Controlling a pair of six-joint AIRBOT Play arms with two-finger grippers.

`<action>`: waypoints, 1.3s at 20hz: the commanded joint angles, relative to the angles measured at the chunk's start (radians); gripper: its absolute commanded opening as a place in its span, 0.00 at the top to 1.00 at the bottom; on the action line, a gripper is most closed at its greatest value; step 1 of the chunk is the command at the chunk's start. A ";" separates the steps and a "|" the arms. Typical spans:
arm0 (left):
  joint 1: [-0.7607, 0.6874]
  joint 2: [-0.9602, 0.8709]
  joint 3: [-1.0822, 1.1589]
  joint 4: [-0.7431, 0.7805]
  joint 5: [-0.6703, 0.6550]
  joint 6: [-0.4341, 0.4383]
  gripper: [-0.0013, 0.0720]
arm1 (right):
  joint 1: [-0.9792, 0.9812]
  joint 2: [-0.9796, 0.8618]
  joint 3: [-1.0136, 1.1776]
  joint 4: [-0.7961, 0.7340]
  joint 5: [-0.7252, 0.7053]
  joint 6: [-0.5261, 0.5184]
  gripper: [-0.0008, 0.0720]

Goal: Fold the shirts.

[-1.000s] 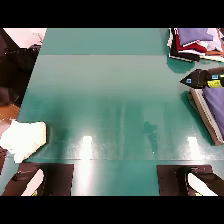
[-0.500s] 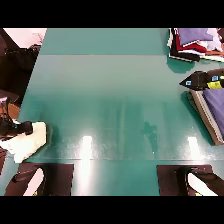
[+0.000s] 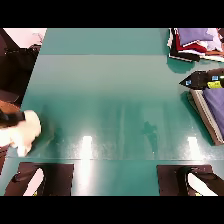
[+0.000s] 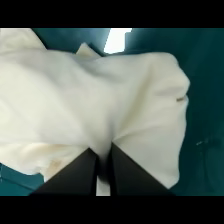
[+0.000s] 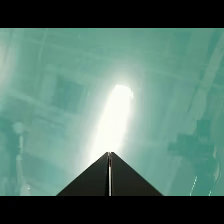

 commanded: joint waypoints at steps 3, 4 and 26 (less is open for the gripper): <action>-0.275 0.001 0.583 -0.249 -0.110 0.152 0.95 | -0.001 0.000 0.022 0.007 -0.036 0.000 0.97; -0.362 -0.002 0.672 -0.248 -0.109 0.151 0.95 | -0.001 0.000 0.048 0.006 -0.051 0.000 0.97; -0.532 -0.618 0.768 -0.381 -0.206 0.232 0.14 | -0.001 0.000 0.374 -0.030 -0.081 0.001 0.97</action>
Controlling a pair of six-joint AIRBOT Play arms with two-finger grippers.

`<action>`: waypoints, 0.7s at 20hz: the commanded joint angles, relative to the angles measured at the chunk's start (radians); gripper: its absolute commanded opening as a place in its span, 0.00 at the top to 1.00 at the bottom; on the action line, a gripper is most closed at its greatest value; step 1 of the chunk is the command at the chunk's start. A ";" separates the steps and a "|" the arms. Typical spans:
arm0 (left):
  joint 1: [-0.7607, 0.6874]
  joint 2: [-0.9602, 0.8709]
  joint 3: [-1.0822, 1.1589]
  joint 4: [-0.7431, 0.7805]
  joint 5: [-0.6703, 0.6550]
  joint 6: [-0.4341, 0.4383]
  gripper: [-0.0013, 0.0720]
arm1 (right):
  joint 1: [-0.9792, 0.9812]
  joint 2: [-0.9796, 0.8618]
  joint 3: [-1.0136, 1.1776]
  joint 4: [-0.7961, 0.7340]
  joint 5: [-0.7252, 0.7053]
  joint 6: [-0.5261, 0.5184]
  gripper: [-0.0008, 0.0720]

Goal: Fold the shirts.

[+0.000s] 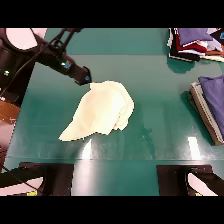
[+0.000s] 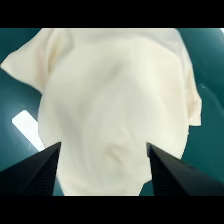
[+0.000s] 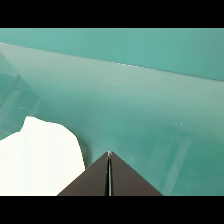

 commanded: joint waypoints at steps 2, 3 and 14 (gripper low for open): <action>0.158 0.061 -0.217 -0.020 -0.048 -0.030 0.14 | 0.000 0.000 0.002 -0.011 0.007 0.001 0.97; 0.180 0.086 -0.322 -0.019 -0.033 -0.025 0.14 | 0.000 0.000 0.002 -0.011 0.007 0.001 0.97; 0.260 0.124 -0.850 -0.062 0.211 0.026 0.14 | 0.046 -0.107 0.002 0.000 0.040 0.002 0.97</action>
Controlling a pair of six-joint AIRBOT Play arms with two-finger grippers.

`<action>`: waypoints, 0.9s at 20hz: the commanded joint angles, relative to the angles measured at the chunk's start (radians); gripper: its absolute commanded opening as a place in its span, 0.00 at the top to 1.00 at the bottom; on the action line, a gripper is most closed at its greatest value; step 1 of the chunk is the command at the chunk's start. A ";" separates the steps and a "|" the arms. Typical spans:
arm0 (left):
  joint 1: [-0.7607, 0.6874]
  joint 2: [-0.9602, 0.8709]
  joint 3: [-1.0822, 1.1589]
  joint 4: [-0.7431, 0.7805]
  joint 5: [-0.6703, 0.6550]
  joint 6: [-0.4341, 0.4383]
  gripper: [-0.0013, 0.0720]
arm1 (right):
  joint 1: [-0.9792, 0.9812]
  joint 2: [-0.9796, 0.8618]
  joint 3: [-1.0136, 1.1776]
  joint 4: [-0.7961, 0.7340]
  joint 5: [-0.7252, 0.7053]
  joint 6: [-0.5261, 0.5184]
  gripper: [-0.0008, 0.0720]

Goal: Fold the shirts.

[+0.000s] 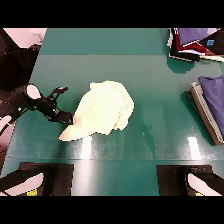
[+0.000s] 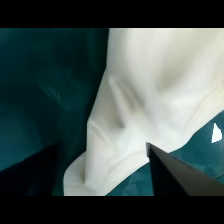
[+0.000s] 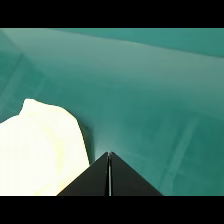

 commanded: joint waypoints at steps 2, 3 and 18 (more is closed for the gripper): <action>0.006 0.002 -0.056 -0.073 0.069 0.005 0.14 | 0.029 -0.046 0.001 0.002 0.008 0.001 0.97; 0.006 0.002 -0.056 -0.083 0.075 0.005 0.14 | 0.029 -0.055 0.001 0.002 0.008 0.001 0.97; 0.006 0.003 -0.035 -0.116 0.115 0.004 0.95 | 0.053 -0.353 0.001 0.197 0.001 0.000 0.52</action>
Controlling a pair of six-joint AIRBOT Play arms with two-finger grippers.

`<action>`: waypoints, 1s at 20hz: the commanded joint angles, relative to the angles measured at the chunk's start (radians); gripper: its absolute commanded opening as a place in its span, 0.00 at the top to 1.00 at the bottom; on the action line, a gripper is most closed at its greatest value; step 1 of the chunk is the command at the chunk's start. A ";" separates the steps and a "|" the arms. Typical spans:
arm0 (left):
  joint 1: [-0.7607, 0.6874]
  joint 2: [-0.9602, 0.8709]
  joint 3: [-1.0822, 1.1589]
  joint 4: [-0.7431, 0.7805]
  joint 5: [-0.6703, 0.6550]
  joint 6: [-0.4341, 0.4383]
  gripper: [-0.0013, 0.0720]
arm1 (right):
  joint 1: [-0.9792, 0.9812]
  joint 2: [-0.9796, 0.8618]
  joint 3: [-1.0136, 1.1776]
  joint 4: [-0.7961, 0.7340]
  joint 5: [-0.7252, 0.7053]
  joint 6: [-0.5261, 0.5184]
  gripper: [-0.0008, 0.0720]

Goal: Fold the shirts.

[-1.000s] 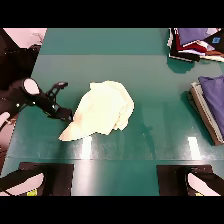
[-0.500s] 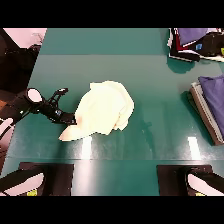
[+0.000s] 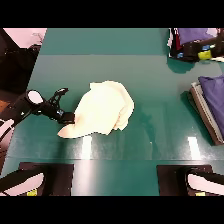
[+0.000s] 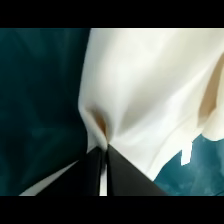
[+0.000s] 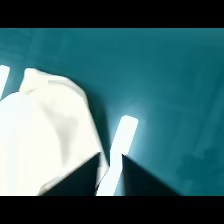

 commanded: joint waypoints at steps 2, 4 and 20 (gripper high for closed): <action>0.001 0.001 0.100 0.050 -0.066 -0.003 0.95 | 0.058 -0.169 0.001 0.120 -0.002 -0.002 0.24; 0.001 0.001 0.164 0.054 -0.121 -0.002 0.95 | 0.109 -0.259 0.001 0.120 -0.020 -0.007 0.24; 0.001 0.002 0.236 0.042 -0.161 -0.010 0.95 | 0.287 -0.541 0.003 0.137 -0.221 -0.098 0.97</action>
